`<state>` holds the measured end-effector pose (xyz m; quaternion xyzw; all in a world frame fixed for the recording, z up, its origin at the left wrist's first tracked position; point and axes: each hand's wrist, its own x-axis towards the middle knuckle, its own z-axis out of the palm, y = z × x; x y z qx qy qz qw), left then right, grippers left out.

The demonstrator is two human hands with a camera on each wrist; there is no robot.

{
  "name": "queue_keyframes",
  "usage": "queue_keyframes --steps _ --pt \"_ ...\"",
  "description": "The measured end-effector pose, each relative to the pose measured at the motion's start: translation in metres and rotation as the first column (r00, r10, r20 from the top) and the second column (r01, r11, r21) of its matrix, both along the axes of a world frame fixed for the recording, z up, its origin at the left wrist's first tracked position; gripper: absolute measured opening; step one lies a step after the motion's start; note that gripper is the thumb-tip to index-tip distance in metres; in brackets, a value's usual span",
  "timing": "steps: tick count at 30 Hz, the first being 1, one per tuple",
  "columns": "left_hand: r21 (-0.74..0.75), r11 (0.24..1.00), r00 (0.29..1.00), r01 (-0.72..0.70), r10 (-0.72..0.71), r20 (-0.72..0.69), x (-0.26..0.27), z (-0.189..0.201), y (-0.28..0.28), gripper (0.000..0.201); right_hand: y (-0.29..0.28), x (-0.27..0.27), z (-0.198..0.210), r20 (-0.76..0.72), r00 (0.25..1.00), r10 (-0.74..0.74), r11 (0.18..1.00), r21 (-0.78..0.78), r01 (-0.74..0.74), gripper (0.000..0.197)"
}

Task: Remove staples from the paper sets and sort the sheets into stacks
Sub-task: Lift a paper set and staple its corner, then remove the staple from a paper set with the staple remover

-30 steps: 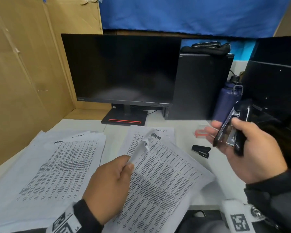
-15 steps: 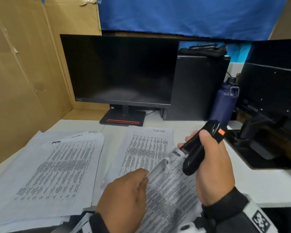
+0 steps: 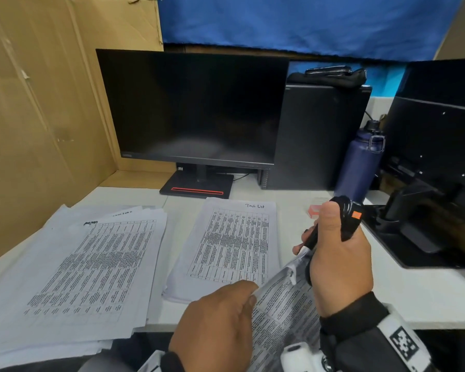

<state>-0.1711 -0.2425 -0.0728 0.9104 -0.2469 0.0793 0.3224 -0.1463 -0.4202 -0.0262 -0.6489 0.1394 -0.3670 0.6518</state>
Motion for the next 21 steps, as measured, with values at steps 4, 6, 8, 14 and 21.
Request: queue_keyframes --steps 4,6,8,14,21 --pt "0.053 0.999 0.999 -0.011 0.014 -0.046 -0.008 0.003 -0.006 0.037 -0.006 -0.003 0.001 -0.013 1.0 -0.005 0.992 -0.129 0.004 0.094" --pt "0.092 0.996 0.996 -0.002 0.01 -0.083 -0.009 0.005 -0.01 0.046 -0.01 0.0 0.002 -0.004 1.0 0.01 0.987 -0.16 -0.011 0.087" --pt "0.065 0.998 0.995 0.005 0.001 -0.102 -0.005 0.008 -0.011 0.038 -0.018 0.003 0.007 -0.008 0.999 0.035 0.983 -0.182 -0.036 0.072" --pt "-0.138 0.973 0.971 -0.183 0.157 -0.179 0.079 0.026 -0.002 0.029 -0.081 0.014 0.013 -0.116 0.993 0.001 1.0 -0.023 -0.003 0.016" --pt "0.056 0.925 0.828 -0.375 0.362 -0.429 0.21 0.032 -0.008 0.03 -0.133 0.011 -0.025 -0.79 0.604 -0.109 0.821 -0.414 -0.394 0.03"
